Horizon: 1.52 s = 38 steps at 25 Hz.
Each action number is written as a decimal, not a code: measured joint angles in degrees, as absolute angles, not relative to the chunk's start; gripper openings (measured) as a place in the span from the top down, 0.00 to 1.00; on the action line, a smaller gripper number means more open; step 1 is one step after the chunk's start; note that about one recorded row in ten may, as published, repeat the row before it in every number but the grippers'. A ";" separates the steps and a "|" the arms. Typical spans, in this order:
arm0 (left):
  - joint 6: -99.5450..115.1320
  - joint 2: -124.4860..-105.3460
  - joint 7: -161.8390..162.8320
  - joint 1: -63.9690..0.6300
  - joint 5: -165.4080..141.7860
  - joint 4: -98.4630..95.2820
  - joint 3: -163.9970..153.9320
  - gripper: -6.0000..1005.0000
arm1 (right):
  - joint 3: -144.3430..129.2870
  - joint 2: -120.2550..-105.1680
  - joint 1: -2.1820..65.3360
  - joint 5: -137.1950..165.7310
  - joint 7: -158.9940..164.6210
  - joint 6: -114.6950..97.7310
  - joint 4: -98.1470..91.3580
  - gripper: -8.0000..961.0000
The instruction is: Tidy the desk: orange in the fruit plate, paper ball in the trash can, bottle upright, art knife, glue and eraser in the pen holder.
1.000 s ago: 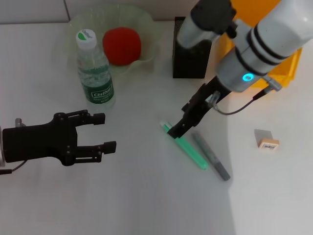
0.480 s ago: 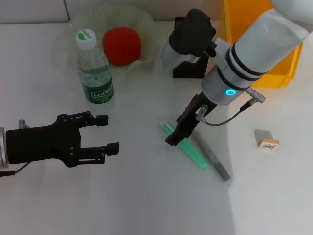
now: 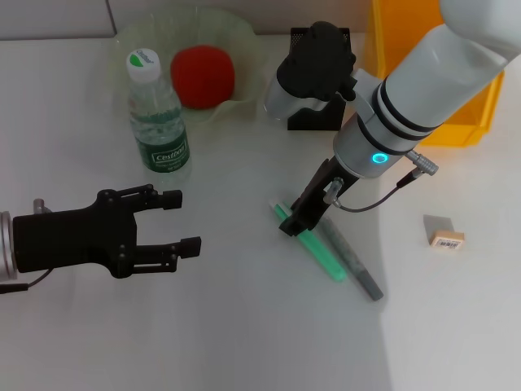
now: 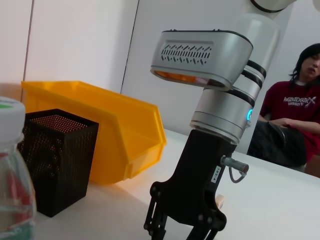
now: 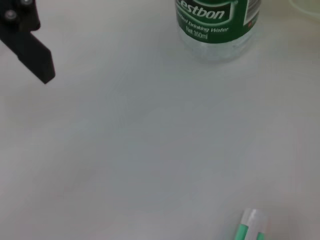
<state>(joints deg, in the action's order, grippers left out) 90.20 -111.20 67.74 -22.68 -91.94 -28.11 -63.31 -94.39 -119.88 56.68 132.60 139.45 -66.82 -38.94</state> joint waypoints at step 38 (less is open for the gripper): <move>89.88 -112.25 68.20 -23.44 -91.61 -28.96 -60.13 0.18 | -50.43 -117.24 41.03 81.48 99.27 -62.41 -35.19 0.81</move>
<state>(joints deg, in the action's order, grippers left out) 89.88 -112.25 68.20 -23.44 -91.61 -28.96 -60.13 -50.43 -117.24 41.03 81.48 99.27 -62.41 -35.19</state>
